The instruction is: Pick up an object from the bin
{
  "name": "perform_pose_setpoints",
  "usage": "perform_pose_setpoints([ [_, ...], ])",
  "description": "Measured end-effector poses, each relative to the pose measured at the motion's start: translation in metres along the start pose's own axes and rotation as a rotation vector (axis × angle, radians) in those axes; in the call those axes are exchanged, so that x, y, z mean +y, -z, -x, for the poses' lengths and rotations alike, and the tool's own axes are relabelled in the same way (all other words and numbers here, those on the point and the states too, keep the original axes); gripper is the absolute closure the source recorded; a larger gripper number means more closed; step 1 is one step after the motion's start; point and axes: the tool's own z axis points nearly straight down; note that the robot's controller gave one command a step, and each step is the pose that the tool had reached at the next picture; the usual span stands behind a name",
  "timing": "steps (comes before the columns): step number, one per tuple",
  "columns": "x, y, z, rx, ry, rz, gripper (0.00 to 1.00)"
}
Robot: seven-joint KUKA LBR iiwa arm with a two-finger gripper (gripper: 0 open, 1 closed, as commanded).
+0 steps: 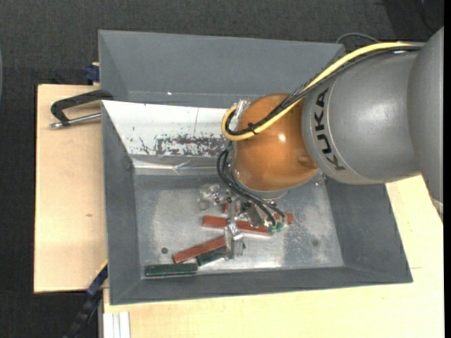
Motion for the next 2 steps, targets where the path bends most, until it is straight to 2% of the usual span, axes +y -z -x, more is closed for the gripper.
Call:
perform_pose_setpoints([
  [1,-0.0370,-0.0615,-0.0070,0.003,0.175,0.001,1.00],
  [2,-0.0370,-0.0614,-0.0069,0.003,0.175,0.001,1.00],
])
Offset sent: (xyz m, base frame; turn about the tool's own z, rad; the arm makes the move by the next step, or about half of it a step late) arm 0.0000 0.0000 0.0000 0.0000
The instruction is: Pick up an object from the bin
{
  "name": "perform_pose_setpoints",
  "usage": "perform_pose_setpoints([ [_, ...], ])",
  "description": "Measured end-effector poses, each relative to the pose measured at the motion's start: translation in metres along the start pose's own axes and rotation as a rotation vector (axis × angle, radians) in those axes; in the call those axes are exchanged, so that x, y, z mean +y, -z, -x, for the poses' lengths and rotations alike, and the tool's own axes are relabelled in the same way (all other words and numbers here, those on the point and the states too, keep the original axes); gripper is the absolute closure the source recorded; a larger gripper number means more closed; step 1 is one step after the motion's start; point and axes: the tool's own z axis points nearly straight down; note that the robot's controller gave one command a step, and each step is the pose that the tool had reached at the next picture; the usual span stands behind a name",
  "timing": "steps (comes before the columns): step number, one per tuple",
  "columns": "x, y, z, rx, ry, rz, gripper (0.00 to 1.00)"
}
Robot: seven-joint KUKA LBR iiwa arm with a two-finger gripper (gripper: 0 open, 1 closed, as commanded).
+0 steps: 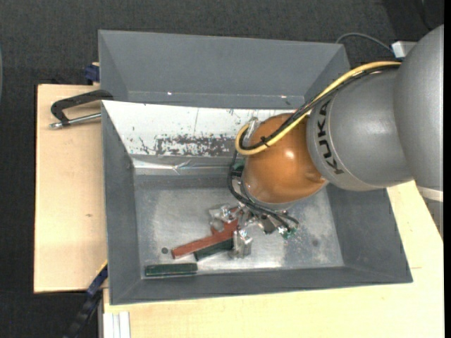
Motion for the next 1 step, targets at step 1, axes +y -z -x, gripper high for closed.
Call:
perform_pose_setpoints([
  [1,-0.0186,0.1805,0.0030,-0.012,-0.042,-0.006,1.00],
])
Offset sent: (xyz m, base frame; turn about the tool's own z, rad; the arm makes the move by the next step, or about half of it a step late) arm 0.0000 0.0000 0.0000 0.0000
